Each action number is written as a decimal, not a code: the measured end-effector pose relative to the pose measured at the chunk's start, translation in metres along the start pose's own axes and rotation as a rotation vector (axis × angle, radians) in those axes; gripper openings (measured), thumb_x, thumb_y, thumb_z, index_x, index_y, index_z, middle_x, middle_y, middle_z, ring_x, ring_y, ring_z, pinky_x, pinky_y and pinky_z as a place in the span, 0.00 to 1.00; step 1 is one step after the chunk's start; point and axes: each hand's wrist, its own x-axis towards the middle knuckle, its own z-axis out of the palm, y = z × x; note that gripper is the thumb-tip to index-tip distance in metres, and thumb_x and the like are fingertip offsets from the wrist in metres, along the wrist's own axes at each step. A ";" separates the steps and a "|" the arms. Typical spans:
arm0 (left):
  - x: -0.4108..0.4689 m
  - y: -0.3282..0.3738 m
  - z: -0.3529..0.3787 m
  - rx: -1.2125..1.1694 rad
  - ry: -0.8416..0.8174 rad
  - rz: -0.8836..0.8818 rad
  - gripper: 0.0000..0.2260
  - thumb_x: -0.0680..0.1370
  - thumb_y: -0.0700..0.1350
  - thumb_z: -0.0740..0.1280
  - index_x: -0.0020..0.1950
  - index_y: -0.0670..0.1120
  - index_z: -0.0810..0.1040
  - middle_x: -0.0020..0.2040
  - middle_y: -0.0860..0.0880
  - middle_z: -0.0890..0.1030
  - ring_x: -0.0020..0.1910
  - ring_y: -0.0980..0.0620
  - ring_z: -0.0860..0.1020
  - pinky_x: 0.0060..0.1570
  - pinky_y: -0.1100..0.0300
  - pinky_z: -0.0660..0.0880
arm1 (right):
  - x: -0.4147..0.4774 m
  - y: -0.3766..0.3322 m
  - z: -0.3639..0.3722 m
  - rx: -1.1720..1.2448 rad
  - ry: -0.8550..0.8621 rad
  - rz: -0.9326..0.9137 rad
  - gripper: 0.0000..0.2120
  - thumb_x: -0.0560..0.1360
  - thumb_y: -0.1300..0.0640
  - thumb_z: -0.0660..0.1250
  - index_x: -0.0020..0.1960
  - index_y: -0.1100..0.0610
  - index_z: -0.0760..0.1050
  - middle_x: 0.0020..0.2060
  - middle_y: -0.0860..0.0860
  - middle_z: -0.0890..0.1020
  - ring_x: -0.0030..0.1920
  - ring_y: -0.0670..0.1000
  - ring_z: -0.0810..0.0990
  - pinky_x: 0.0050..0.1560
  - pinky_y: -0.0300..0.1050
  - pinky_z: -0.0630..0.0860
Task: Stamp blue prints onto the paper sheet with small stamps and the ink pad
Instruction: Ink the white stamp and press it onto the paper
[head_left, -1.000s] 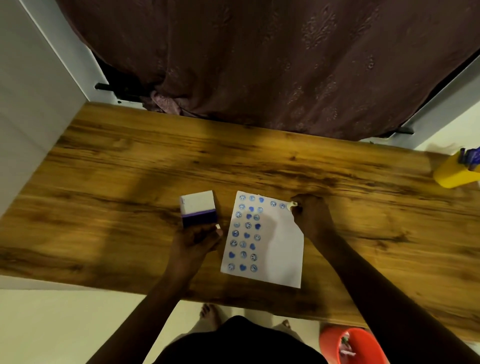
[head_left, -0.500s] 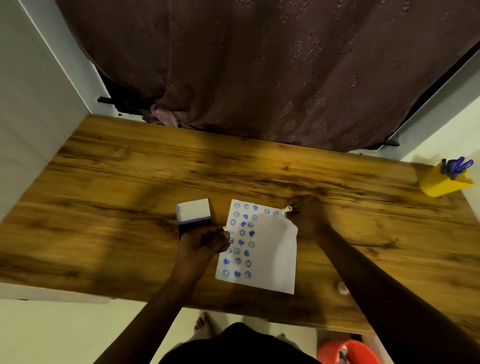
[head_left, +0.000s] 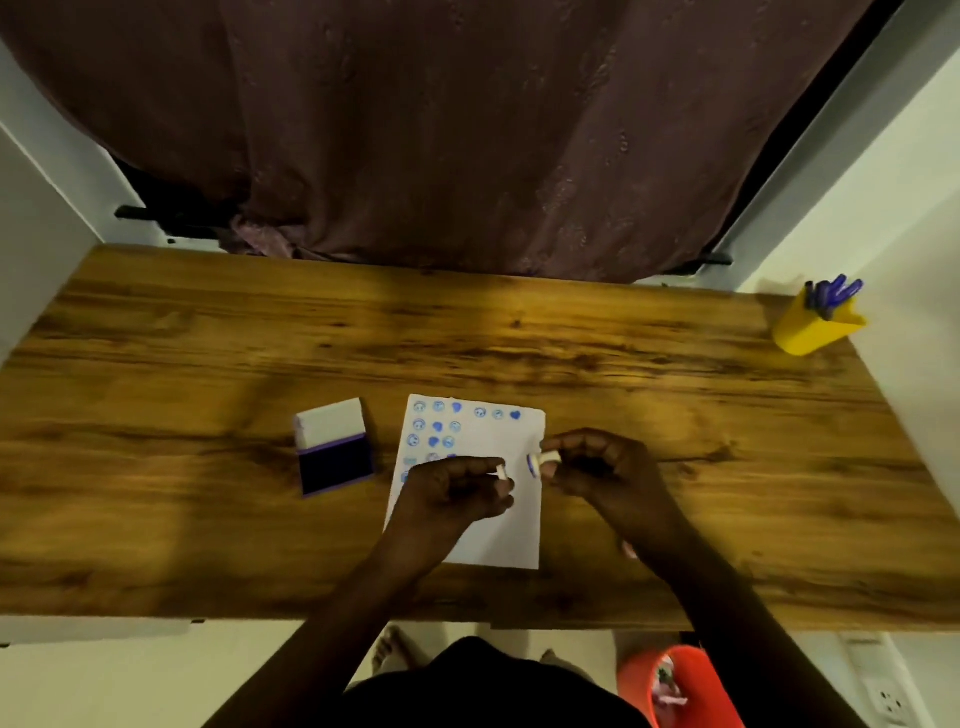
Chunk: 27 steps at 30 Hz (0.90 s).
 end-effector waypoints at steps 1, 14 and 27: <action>0.001 0.001 0.007 0.002 -0.023 0.007 0.11 0.76 0.32 0.74 0.54 0.45 0.87 0.49 0.45 0.90 0.50 0.44 0.89 0.49 0.55 0.85 | -0.007 0.004 -0.001 0.013 -0.010 -0.008 0.11 0.73 0.60 0.78 0.53 0.49 0.86 0.46 0.46 0.89 0.47 0.47 0.88 0.48 0.42 0.84; 0.002 -0.012 0.053 0.113 -0.169 0.026 0.12 0.76 0.36 0.75 0.58 0.46 0.88 0.52 0.41 0.89 0.54 0.40 0.87 0.57 0.43 0.83 | -0.037 0.032 -0.039 -0.026 -0.007 -0.031 0.10 0.72 0.58 0.79 0.53 0.50 0.87 0.40 0.42 0.87 0.43 0.41 0.86 0.43 0.35 0.78; 0.002 -0.021 0.082 0.246 -0.232 0.064 0.13 0.74 0.49 0.77 0.58 0.49 0.88 0.52 0.47 0.90 0.54 0.45 0.87 0.62 0.43 0.81 | -0.045 0.045 -0.062 -0.034 0.021 0.067 0.12 0.76 0.45 0.73 0.39 0.51 0.86 0.33 0.52 0.87 0.33 0.48 0.87 0.36 0.39 0.80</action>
